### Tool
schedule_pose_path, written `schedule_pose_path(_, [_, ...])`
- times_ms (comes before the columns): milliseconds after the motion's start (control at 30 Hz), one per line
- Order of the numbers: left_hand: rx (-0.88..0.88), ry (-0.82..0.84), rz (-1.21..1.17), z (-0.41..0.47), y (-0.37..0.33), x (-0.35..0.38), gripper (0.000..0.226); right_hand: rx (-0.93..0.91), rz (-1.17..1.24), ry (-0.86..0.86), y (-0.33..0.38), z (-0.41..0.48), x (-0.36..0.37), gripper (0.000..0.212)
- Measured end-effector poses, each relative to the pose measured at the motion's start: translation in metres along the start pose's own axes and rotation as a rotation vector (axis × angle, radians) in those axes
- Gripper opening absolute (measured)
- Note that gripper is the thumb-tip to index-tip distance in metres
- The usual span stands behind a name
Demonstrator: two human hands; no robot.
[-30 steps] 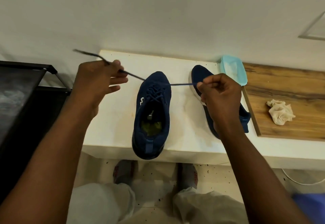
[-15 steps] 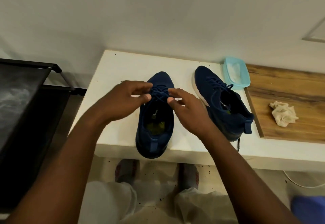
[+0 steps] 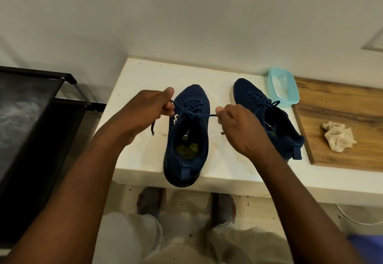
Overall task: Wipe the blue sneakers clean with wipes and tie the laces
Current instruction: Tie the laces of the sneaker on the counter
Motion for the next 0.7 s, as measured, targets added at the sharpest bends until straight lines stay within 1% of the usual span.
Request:
schedule_pose_path(33, [-0.007, 0.010, -0.130, 0.000, -0.002, 0.003, 0.051, 0.064, 0.160, 0.015, 0.000, -0.001, 0.000, 0.052])
schedule_pose_path(67, [-0.009, 0.040, -0.247, 0.000, -0.005, 0.010, 0.053, 0.138, 0.369, 0.021, 0.000, -0.002, 0.001, 0.056])
schedule_pose_path(100, [-0.006, 0.078, -0.358, -0.001, -0.008, 0.017, 0.055, 0.203, 0.561, 0.017, 0.001, -0.004, 0.002, 0.058])
schedule_pose_path(133, [0.001, 0.113, -0.464, -0.002, -0.013, 0.025, 0.052, 0.241, 0.711, 0.016, 0.003, -0.004, 0.003, 0.058])
schedule_pose_path(200, [0.018, 0.151, -0.610, -0.005, -0.018, 0.034, 0.037, 0.237, 0.898, 0.056, 0.010, -0.005, 0.008, 0.055])
schedule_pose_path(233, [0.034, 0.147, -0.637, -0.006, -0.020, 0.035, 0.032, 0.213, 0.949, 0.099, 0.014, -0.005, 0.012, 0.052])
schedule_pose_path(300, [0.064, 0.131, -0.631, -0.005, -0.020, 0.034, 0.025, 0.163, 0.984, 0.169, 0.020, -0.006, 0.015, 0.044])
schedule_pose_path(333, [0.081, 0.127, -0.616, -0.005, -0.020, 0.033, 0.023, 0.142, 0.985, 0.176, 0.021, -0.006, 0.014, 0.039])
schedule_pose_path(400, [0.130, 0.115, -0.557, -0.006, -0.021, 0.030, 0.020, 0.105, 0.984, 0.145, 0.021, -0.005, 0.011, 0.032])
schedule_pose_path(467, [0.188, 0.115, -0.481, -0.007, -0.025, 0.030, 0.022, 0.054, 0.978, 0.105, 0.023, -0.005, 0.009, 0.026])
schedule_pose_path(567, [0.248, 0.107, -0.339, -0.010, -0.029, 0.034, 0.025, 0.001, 0.962, 0.063, 0.027, -0.004, 0.010, 0.025])
schedule_pose_path(633, [0.256, 0.054, -0.282, -0.008, -0.029, 0.032, 0.020, -0.028, 0.936, 0.018, 0.027, -0.002, 0.010, 0.027])
schedule_pose_path(700, [0.224, 0.001, -0.277, -0.007, -0.027, 0.030, 0.017, -0.057, 0.889, -0.051, 0.026, -0.001, 0.006, 0.023])
Point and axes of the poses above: each hand's wrist, its own z-axis towards the middle knuckle, its own x-axis out of the palm, y = z × x, the point moved 9 cm from there along z, towards the middle knuckle, and after that the axes turned 3 degrees about -z, right-handed, at the moved point
